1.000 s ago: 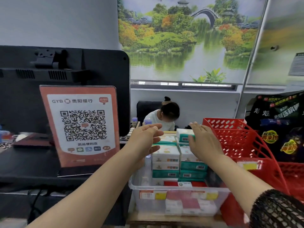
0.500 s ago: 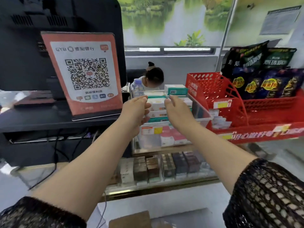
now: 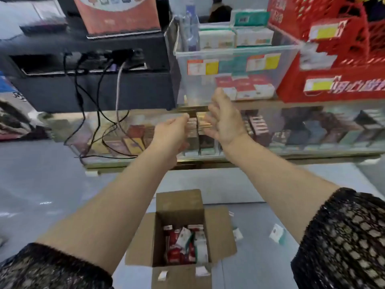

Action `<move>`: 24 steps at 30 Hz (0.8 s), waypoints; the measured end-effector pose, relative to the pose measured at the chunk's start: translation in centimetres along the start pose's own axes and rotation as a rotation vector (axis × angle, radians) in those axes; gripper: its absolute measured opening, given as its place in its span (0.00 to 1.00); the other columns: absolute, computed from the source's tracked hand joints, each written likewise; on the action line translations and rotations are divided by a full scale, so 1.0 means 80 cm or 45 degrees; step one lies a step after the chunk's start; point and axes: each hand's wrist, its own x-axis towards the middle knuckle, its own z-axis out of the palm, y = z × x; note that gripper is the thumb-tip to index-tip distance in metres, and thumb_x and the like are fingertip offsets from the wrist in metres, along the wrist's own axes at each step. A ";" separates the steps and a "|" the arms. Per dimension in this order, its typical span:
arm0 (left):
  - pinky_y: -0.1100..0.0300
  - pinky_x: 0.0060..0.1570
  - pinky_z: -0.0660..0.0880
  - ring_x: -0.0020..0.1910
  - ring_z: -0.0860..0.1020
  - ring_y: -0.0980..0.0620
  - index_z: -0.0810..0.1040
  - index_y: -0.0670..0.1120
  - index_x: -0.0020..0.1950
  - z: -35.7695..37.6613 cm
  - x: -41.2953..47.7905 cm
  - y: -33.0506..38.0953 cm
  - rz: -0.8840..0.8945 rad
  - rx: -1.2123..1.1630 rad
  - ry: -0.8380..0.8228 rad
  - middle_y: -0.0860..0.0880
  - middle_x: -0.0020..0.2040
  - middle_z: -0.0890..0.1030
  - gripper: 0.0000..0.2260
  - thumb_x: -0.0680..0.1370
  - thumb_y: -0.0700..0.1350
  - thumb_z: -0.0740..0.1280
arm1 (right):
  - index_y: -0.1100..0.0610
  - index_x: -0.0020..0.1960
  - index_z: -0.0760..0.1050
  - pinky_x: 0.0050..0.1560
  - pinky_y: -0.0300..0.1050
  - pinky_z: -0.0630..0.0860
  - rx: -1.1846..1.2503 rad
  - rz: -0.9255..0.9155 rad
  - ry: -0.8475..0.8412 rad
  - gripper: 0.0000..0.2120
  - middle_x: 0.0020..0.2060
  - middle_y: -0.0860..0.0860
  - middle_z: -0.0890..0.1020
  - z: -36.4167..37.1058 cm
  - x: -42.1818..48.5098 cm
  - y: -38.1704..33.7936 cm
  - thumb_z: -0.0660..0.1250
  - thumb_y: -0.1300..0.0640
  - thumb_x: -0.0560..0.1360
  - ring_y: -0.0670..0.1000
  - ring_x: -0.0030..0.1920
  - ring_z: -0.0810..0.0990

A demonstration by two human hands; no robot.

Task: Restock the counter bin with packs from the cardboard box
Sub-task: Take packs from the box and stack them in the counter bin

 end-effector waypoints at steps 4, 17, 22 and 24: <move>0.56 0.48 0.77 0.55 0.77 0.51 0.77 0.48 0.62 -0.011 0.030 -0.128 -0.173 0.070 0.083 0.49 0.56 0.80 0.15 0.78 0.52 0.65 | 0.48 0.56 0.72 0.60 0.52 0.70 0.048 0.204 -0.013 0.16 0.52 0.48 0.74 -0.020 -0.014 0.125 0.52 0.40 0.80 0.51 0.56 0.72; 0.59 0.38 0.74 0.40 0.75 0.51 0.76 0.43 0.60 -0.055 0.180 -0.535 -0.607 0.209 0.214 0.47 0.47 0.79 0.14 0.78 0.49 0.65 | 0.53 0.73 0.65 0.64 0.51 0.69 0.086 0.764 -0.068 0.28 0.69 0.51 0.71 0.005 -0.004 0.528 0.53 0.39 0.79 0.53 0.67 0.70; 0.50 0.61 0.73 0.48 0.76 0.47 0.77 0.42 0.62 -0.071 0.231 -0.644 -0.737 0.254 0.206 0.45 0.53 0.79 0.16 0.78 0.50 0.65 | 0.52 0.71 0.68 0.70 0.58 0.64 -0.029 0.828 -0.036 0.35 0.69 0.51 0.71 0.030 0.007 0.640 0.53 0.32 0.73 0.53 0.68 0.69; 0.48 0.62 0.73 0.54 0.76 0.44 0.75 0.41 0.64 -0.074 0.246 -0.677 -0.828 0.286 0.251 0.43 0.57 0.79 0.17 0.78 0.49 0.66 | 0.52 0.70 0.68 0.70 0.59 0.64 -0.042 0.854 -0.034 0.32 0.69 0.52 0.71 0.035 0.012 0.675 0.52 0.33 0.75 0.54 0.68 0.69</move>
